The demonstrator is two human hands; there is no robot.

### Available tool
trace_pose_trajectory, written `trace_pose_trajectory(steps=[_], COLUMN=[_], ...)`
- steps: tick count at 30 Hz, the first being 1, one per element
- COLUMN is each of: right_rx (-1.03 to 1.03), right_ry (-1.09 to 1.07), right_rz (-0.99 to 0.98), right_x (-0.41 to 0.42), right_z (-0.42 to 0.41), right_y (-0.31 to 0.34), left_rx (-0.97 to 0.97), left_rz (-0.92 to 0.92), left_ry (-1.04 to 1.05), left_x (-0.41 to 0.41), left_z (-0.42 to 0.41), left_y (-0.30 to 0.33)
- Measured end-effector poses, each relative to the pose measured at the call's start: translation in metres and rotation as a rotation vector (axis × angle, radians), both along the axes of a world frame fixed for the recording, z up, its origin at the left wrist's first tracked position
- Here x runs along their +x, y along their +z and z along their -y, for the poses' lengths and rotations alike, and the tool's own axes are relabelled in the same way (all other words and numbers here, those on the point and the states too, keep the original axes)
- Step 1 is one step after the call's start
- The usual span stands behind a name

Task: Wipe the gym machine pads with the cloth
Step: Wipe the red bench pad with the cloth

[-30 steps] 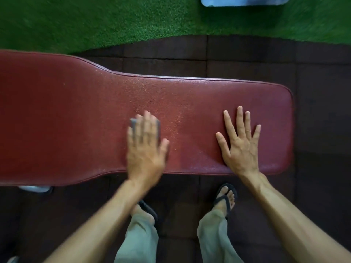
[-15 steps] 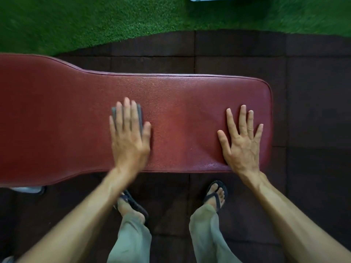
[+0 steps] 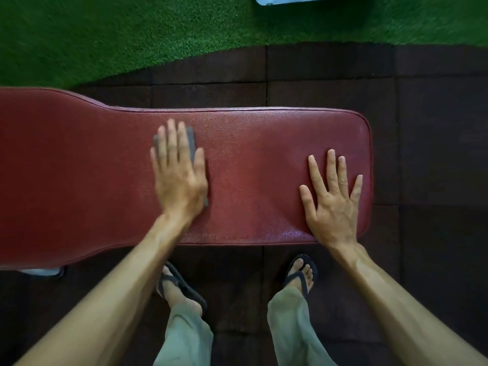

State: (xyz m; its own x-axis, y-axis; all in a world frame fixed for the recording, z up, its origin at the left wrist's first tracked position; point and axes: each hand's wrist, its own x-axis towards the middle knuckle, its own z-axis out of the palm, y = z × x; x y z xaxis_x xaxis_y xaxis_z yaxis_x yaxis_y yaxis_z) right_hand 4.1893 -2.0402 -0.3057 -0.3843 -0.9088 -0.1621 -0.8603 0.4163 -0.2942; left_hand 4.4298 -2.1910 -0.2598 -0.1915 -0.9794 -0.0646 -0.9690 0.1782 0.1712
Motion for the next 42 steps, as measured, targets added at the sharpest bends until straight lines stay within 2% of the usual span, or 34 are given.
trace_pose_trajectory(steps=[2,5,7,9,12,15,18,21,23,26,29,32,34,37,39,42], right_rx=[0.008,0.022,0.018,0.008,-0.005,-0.011,-0.007,0.001,0.01,-0.011,-0.09,-0.18,-0.201,-0.112,-0.054,-0.03], right_ry=[0.003,0.011,0.022,0.026,0.01,0.003,-0.009,-0.018,-0.003,0.019,-0.06,-0.136,-0.111,-0.159,-0.224,-0.108], right_rz=[-0.019,-0.02,0.004,0.027,0.033,0.042,0.039,0.039,0.067,0.185,0.338,0.396,0.331,0.18,0.122,0.072], right_x=[0.001,0.001,-0.001,-0.004,-0.005,-0.005,-0.002,-0.001,-0.003,-0.01,-0.011,0.01,0.041,0.088,0.101,0.085], right_z=[0.0,0.0,-0.001,-0.002,-0.004,-0.006,-0.005,-0.005,-0.006,-0.006,-0.01,-0.005,0.01,0.037,0.04,0.019], right_y=[-0.001,0.0,0.002,0.002,0.001,0.0,0.001,0.003,0.005,0.008,0.013,0.027,0.035,0.03,0.025,0.02], left_rx=[0.008,0.045,0.041,0.037,0.014,-0.017,-0.014,0.036,0.072,0.144,0.212,0.106,0.076,0.033,0.014,0.014], left_rz=[0.031,0.072,0.018,-0.063,-0.037,0.037,0.009,0.04,-0.017,-0.188,-0.349,-0.244,-0.105,0.038,0.034,0.013], left_ry=[0.029,-0.148,-0.338,-0.407,-0.286,-0.102,-0.088,-0.142,-0.268,-0.274,-0.325,-0.34,-0.26,-0.246,-0.242,-0.234], left_x=[0.004,-0.044,-0.087,-0.117,-0.119,-0.08,-0.043,-0.055,-0.087,-0.127,-0.113,-0.059,-0.03,-0.023,-0.026,-0.023], left_z=[-0.046,-0.099,-0.1,-0.071,-0.003,0.036,-0.002,-0.082,-0.112,-0.103,-0.086,-0.066,-0.051,-0.048,-0.051,-0.05], left_y=[-0.001,-0.008,-0.015,-0.018,-0.017,-0.013,-0.01,-0.013,-0.019,-0.016,-0.004,-0.005,-0.012,-0.019,-0.02,-0.021])
